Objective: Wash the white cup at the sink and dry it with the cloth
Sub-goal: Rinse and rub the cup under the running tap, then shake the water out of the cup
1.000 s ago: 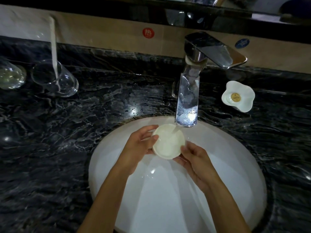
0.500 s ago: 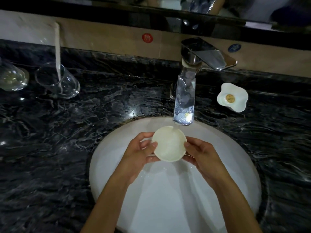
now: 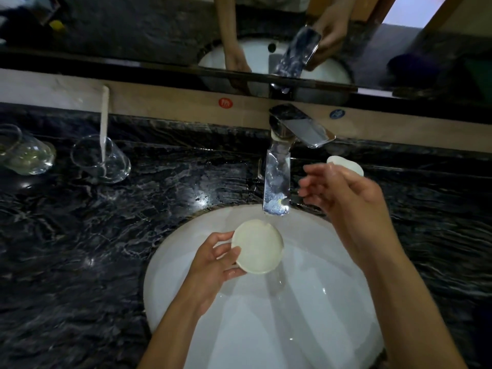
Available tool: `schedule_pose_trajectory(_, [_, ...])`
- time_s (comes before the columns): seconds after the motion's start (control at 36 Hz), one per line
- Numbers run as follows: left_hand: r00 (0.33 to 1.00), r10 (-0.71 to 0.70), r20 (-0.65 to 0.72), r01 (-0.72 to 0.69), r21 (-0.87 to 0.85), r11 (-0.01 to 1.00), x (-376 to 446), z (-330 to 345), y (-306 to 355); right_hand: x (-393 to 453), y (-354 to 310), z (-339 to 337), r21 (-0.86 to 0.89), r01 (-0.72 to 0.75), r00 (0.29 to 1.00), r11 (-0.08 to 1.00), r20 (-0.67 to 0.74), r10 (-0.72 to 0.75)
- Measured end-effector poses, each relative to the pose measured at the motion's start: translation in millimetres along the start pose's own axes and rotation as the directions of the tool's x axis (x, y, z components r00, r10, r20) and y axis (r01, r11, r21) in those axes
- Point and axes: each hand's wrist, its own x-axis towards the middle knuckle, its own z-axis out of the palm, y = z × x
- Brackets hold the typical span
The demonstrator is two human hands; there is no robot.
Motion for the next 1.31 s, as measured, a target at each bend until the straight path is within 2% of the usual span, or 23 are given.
schedule_pose_trajectory(0.11, [1.0, 0.001, -0.007, -0.001, -0.039, 0.999, -4, 1, 3, 5, -22, 13, 0.021, 0.03, 0.999, 0.999, 0.035, -0.031])
schedule_pose_trajectory(0.47, [0.999, -0.01, -0.04, 0.009, -0.035, 0.999, -4, 0, 11, 6, -21, 25, -0.02, 0.013, 0.993, 1.0, -0.118, -0.015])
schedule_pose_trajectory(0.64, [0.999, -0.011, -0.034, 0.009, -0.044, 0.999, -9, 0, 14, 0, -2, 17, 0.028, -0.09, 0.986, 0.996, -0.14, 0.093])
schedule_pose_trajectory(0.83, [1.0, 0.006, -0.016, -0.007, -0.021, 1.0, -19, 1, 26, -8, 10, 7, -0.021, -0.146, 0.984, 0.989, -0.108, 0.143])
schedule_pose_trajectory(0.97, [1.0, 0.008, 0.002, -0.008, 0.002, 1.0, -27, 1, 36, -31, 43, -4, -0.238, -0.35, 0.934, 0.906, -0.167, 0.317])
schedule_pose_trajectory(1.08, [0.999, 0.005, 0.033, -0.005, 0.006, 1.0, -36, 0, 45, -49, 60, -3, -0.179, -0.526, 0.847, 0.832, -0.019, 0.531])
schedule_pose_trajectory(1.17, [0.998, -0.005, 0.059, 0.004, 0.026, 1.0, -42, -3, 49, -60, 57, 4, -0.136, -0.516, 0.836, 0.846, 0.134, 0.531])
schedule_pose_trajectory(1.31, [0.997, 0.0, 0.081, -0.001, 0.015, 1.0, -54, -6, 56, -68, 49, 11, -0.157, -0.455, 0.863, 0.877, 0.163, 0.477])
